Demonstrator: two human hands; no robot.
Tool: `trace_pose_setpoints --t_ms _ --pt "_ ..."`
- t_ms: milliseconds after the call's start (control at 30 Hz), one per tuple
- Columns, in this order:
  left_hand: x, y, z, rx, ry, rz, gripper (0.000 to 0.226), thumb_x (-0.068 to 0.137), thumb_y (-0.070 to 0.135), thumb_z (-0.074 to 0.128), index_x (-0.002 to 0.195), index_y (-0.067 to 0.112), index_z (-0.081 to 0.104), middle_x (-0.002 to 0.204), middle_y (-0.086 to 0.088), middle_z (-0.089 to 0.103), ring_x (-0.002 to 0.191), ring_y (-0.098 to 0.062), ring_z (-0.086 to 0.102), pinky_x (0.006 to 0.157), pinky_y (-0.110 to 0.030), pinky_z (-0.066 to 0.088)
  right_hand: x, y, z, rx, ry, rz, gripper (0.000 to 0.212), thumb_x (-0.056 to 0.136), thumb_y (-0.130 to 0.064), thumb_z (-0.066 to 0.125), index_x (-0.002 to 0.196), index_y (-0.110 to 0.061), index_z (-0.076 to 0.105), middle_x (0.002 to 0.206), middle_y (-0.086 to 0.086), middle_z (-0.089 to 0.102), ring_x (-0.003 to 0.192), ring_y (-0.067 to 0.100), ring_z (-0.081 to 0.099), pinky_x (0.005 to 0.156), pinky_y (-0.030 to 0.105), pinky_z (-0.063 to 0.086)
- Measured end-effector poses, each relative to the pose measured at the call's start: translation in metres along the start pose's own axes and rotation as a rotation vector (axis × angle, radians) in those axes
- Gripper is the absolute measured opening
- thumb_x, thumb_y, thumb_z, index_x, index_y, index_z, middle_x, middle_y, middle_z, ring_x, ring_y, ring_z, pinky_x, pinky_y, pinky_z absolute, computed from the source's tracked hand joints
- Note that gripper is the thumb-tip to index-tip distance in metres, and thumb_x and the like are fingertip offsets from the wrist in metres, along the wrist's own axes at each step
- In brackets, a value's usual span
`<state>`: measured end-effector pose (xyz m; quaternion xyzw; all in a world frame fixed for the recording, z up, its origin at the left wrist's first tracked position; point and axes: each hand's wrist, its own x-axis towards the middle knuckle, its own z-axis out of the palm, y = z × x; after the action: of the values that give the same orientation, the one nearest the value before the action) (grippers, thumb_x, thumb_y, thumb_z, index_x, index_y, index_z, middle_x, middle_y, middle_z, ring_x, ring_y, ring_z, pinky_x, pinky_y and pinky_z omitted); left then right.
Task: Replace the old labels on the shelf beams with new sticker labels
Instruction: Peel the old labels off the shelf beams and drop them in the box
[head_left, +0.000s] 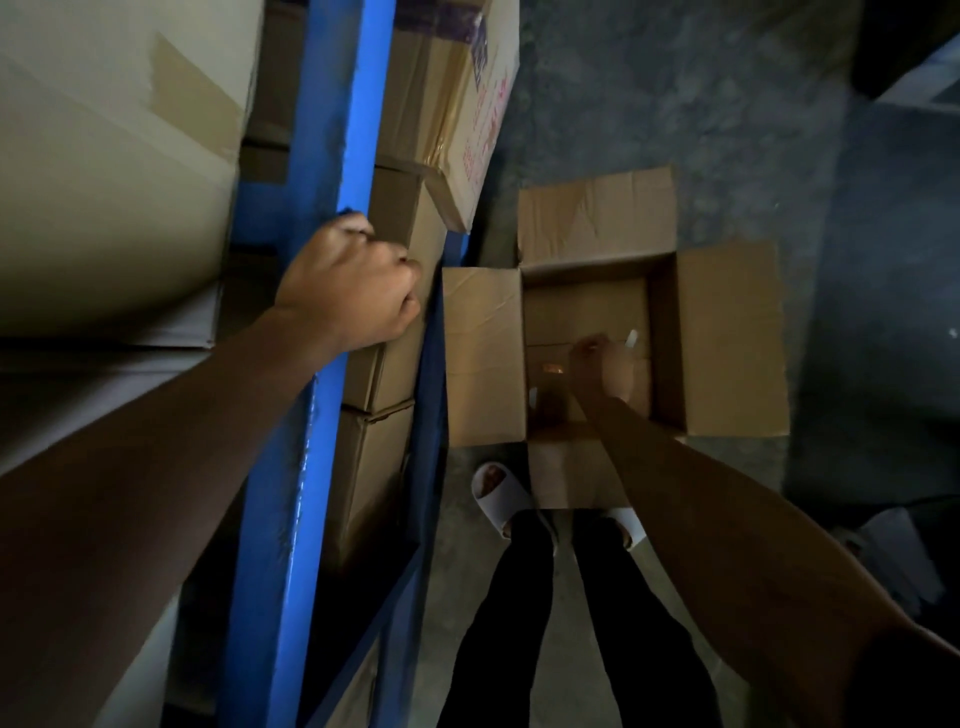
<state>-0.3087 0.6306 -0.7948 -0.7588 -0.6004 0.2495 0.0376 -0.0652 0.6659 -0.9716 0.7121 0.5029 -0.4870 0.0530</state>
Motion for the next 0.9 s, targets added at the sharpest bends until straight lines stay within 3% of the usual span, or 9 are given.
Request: trace_pose_setpoints --t_ms 67,167,300,400,500,567,700,800,900 --pt "-0.002 0.0 -0.007 -0.032 -0.017 0.0 0.033 0.091 0.032 0.044 0.084 0.017 0.072 0.079 -0.002 0.072 0.065 -0.024 0.064 0.084 -0.034 0.038 -0.02 -0.019 -0.007 0.074 -0.015 -0.055 0.031 0.095 -0.021 0.047 0.123 -0.012 0.058 0.122 0.017 0.062 0.115 0.035 0.057 0.097 0.037 0.048" --pt "-0.005 0.002 -0.017 -0.17 -0.068 -0.049 0.03 0.092 0.032 0.046 0.085 0.018 0.071 0.081 -0.004 0.074 0.072 -0.027 0.064 0.089 -0.036 0.036 -0.058 -0.051 -0.029 0.092 0.018 -0.166 0.024 0.091 -0.025 0.054 0.112 -0.023 0.065 0.111 0.008 0.07 0.103 0.028 0.062 0.081 0.029 0.045" --pt "-0.013 0.012 -0.049 -0.853 -0.104 -0.331 0.025 0.095 0.025 0.052 0.111 0.019 0.07 0.093 -0.011 0.076 0.087 -0.032 0.069 0.085 -0.04 0.053 -0.117 -0.092 -0.074 0.206 0.017 -0.309 0.018 0.09 -0.028 0.056 0.105 -0.031 0.065 0.098 -0.006 0.07 0.084 0.013 0.061 0.071 0.024 0.043" --pt "-0.027 0.017 -0.091 -1.148 0.025 -0.516 0.023 0.095 0.021 0.056 0.113 0.019 0.071 0.099 -0.011 0.076 0.093 -0.029 0.071 0.079 -0.042 0.057 -0.16 -0.122 -0.11 0.214 0.069 -0.436 0.018 0.092 -0.031 0.055 0.105 -0.027 0.067 0.099 -0.001 0.072 0.085 0.016 0.062 0.071 0.023 0.043" --pt "-0.044 0.018 -0.134 -1.246 0.161 -0.586 0.019 0.092 0.014 0.058 0.105 0.017 0.073 0.093 -0.013 0.077 0.089 -0.028 0.072 0.078 -0.04 0.057 -0.2 -0.148 -0.143 0.237 0.076 -0.52 0.023 0.095 -0.036 0.05 0.105 -0.024 0.066 0.104 0.007 0.072 0.095 0.027 0.067 0.083 0.039 0.054" --pt "-0.06 0.014 -0.168 -1.272 0.202 -0.601 0.019 0.092 0.013 0.058 0.104 0.016 0.073 0.094 -0.011 0.076 0.09 -0.027 0.071 0.078 -0.036 0.056 -0.229 -0.165 -0.168 0.234 0.096 -0.6 0.022 0.096 -0.037 0.05 0.101 -0.023 0.066 0.101 0.008 0.072 0.095 0.03 0.068 0.085 0.042 0.054" --pt "-0.097 0.006 -0.231 -1.286 0.354 -0.66 0.024 0.087 0.026 0.053 0.102 0.021 0.071 0.088 0.004 0.075 0.09 -0.023 0.071 0.082 -0.039 0.057 -0.279 -0.19 -0.207 0.242 0.142 -0.816 0.018 0.095 -0.035 0.055 0.094 -0.021 0.065 0.084 -0.005 0.069 0.082 0.018 0.068 0.078 0.033 0.052" --pt "-0.125 0.004 -0.269 -1.253 0.452 -0.703 0.031 0.084 0.03 0.052 0.107 0.022 0.071 0.097 0.002 0.076 0.094 -0.023 0.071 0.088 -0.042 0.056 -0.304 -0.205 -0.224 0.211 0.126 -0.953 0.015 0.094 -0.034 0.057 0.094 -0.022 0.066 0.084 -0.006 0.07 0.08 0.013 0.067 0.074 0.025 0.046" --pt "-0.155 0.006 -0.307 -1.181 0.524 -0.759 0.022 0.089 0.023 0.057 0.106 0.023 0.071 0.098 0.003 0.076 0.087 -0.023 0.071 0.085 -0.042 0.057 -0.332 -0.224 -0.24 0.192 0.079 -1.12 0.009 0.094 -0.033 0.057 0.09 -0.028 0.063 0.081 -0.009 0.068 0.073 0.004 0.063 0.069 0.019 0.044"
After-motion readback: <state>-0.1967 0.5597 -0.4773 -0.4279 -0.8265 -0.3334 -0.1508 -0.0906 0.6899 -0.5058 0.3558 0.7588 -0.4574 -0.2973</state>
